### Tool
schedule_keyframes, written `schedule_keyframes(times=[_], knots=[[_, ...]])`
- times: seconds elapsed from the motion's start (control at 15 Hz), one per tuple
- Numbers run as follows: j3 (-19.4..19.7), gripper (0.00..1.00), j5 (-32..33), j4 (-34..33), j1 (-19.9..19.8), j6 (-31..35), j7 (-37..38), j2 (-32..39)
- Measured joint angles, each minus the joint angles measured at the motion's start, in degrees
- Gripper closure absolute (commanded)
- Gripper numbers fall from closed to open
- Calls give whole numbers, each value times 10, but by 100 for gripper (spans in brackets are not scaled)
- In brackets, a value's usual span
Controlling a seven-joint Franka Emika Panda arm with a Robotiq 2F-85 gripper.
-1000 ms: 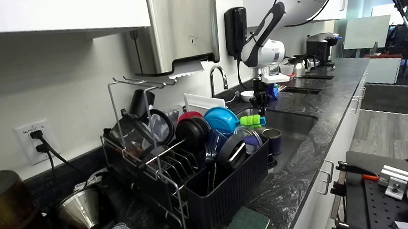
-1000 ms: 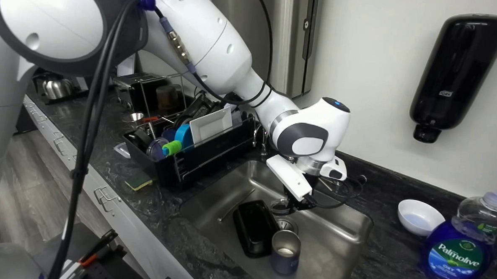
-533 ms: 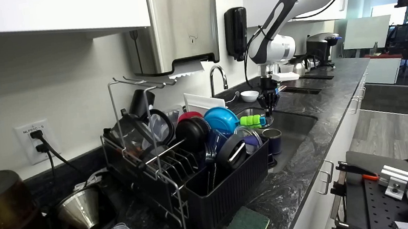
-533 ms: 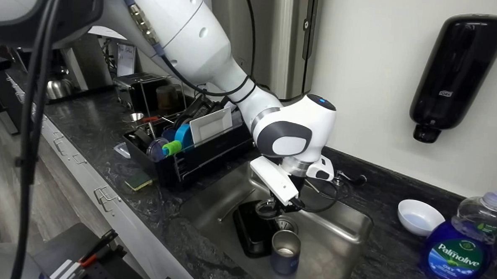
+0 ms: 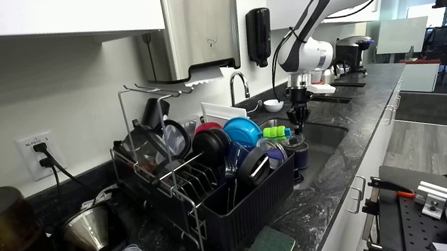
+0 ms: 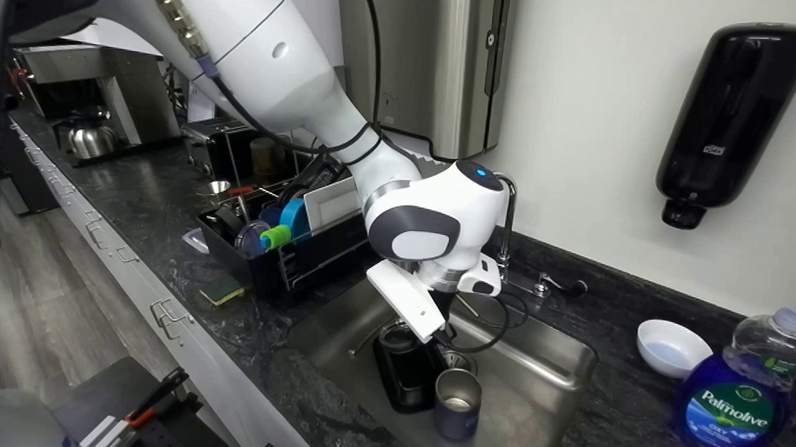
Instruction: Take the lid off the travel mug and put it on the black Tupperware
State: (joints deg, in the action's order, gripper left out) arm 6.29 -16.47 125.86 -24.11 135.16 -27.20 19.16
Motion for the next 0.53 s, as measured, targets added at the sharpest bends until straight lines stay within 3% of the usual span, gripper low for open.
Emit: schedule_keyframes(times=[0.53], knots=[[-31,98,-87,20,2,41,-73,1]])
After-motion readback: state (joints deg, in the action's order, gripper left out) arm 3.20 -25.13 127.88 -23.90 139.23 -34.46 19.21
